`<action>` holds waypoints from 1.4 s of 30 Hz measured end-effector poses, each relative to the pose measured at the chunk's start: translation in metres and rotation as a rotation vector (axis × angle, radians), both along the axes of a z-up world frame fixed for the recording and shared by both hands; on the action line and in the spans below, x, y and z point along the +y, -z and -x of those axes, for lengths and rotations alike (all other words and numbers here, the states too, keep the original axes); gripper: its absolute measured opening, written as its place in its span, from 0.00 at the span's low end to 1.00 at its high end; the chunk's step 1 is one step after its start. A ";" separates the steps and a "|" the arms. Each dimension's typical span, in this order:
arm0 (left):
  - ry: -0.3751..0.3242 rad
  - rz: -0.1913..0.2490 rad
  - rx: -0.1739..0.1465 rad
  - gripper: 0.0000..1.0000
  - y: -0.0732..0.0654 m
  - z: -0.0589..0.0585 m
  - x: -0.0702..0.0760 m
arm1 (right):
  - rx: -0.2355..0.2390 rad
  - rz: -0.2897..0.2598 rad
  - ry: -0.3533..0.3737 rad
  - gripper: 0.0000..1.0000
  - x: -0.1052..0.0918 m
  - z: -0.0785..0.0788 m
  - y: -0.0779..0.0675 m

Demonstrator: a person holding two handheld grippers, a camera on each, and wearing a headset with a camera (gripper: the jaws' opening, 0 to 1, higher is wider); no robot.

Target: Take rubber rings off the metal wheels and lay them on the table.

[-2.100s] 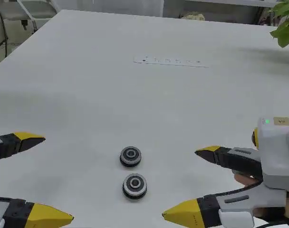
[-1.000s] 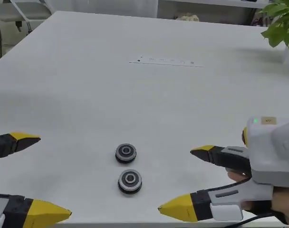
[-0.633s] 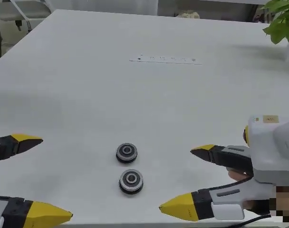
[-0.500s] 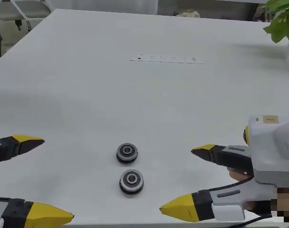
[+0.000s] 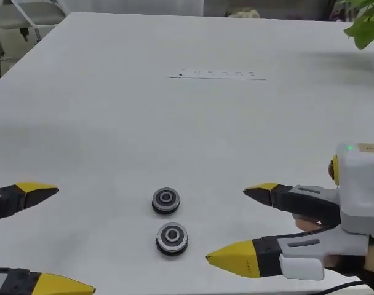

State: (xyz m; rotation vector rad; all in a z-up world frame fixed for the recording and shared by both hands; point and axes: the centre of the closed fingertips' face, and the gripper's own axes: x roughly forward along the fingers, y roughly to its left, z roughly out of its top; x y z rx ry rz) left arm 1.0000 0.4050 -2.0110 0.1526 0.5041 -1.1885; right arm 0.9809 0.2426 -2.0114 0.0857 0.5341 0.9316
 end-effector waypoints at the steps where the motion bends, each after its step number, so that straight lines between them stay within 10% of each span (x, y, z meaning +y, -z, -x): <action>1: 0.007 -0.002 -0.007 0.98 0.000 0.000 -0.001 | 0.000 -0.002 -0.003 0.87 0.001 0.000 0.000; 15: 0.140 -0.005 0.005 0.94 -0.014 0.024 -0.015 | -0.008 -0.007 -0.050 0.74 0.003 0.005 0.000; 29: 0.277 -0.094 -0.163 0.82 -0.027 0.017 -0.047 | -0.050 0.058 -0.166 0.57 0.016 0.007 0.007; 42: 0.360 -0.035 -0.202 0.66 -0.033 0.010 -0.091 | -0.086 0.187 -0.315 0.46 0.032 0.008 0.033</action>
